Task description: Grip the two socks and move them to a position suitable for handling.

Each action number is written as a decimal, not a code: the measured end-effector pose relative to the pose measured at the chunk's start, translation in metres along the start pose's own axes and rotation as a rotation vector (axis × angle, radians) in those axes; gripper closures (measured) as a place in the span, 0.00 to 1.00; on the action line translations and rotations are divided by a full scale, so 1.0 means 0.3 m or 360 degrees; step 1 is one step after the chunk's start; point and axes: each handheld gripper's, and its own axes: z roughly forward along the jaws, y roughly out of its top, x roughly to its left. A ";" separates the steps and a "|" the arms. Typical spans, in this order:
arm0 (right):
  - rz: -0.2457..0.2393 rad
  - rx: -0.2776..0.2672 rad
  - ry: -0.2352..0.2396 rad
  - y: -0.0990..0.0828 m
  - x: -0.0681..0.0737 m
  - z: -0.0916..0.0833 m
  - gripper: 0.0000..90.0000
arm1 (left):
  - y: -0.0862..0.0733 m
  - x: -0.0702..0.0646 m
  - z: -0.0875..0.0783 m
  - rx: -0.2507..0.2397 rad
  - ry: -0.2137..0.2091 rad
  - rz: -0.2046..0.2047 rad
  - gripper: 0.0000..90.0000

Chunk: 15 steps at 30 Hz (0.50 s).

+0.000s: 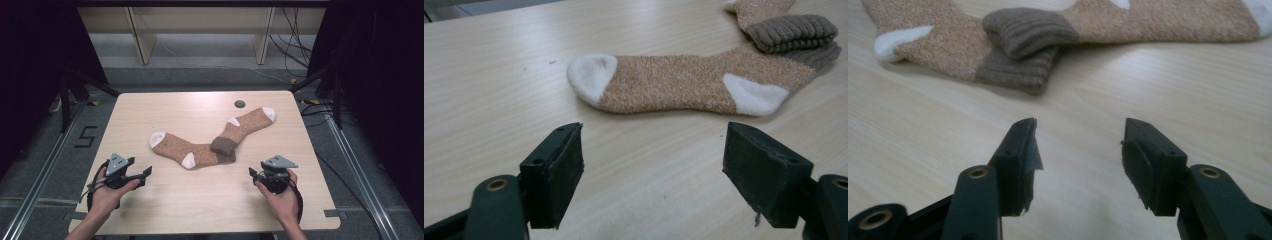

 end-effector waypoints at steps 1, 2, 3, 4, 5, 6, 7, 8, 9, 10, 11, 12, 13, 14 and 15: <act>-0.0030 -0.0005 0.0011 0.016 0.002 0.014 0.56 | 0.010 0.002 0.011 0.0015 -0.0008 0.0016 0.27; -0.0042 -0.0038 0.0018 0.028 0.010 0.033 0.57 | 0.010 0.002 0.011 0.0015 -0.0008 0.0016 0.27; -0.0084 -0.0018 0.0020 0.046 0.010 0.043 0.58 | 0.025 0.005 0.042 0.0032 -0.0013 0.0030 0.27; -0.0056 0.0000 0.0042 0.061 0.019 0.058 0.59 | 0.030 0.009 0.059 0.0047 -0.0016 0.0040 0.27; -0.0055 0.0002 0.0071 0.072 0.023 0.079 0.60 | 0.036 0.014 0.079 0.0058 -0.0022 0.0046 0.27; 0.0003 0.0038 0.0094 0.081 0.035 0.093 0.61 | 0.043 0.021 0.096 0.0083 -0.0013 0.0054 0.28; -0.0024 0.0052 0.0090 0.091 0.035 0.108 0.62 | 0.048 0.029 0.114 0.0092 -0.0015 0.0052 0.28; -0.0035 0.0047 0.0100 0.098 0.033 0.126 0.62 | 0.053 0.035 0.128 0.0106 0.0000 0.0049 0.28; -0.0046 0.0061 0.0094 0.103 0.033 0.134 0.62 | 0.053 0.035 0.128 0.0106 0.0000 0.0049 0.28; -0.0038 0.0065 0.0108 0.109 0.034 0.144 0.62 | 0.058 0.045 0.141 0.0124 0.0010 0.0055 0.28; -0.0028 0.0061 0.0112 0.112 0.038 0.154 0.62 | 0.066 0.058 0.167 0.0131 0.0026 0.0039 0.28; -0.0028 0.0061 0.0112 0.112 0.038 0.154 0.62 | 0.066 0.058 0.167 0.0131 0.0026 0.0039 0.28; -0.0028 0.0108 0.0123 0.125 0.042 0.163 0.62 | 0.074 0.070 0.191 0.0145 0.0049 0.0035 0.28; -0.0014 0.0129 0.0124 0.130 0.048 0.169 0.62 | 0.079 0.076 0.205 0.0156 0.0057 0.0033 0.28; -0.0037 0.0133 0.0132 0.133 0.048 0.182 0.62 | 0.085 0.082 0.216 0.0172 0.0067 0.0044 0.28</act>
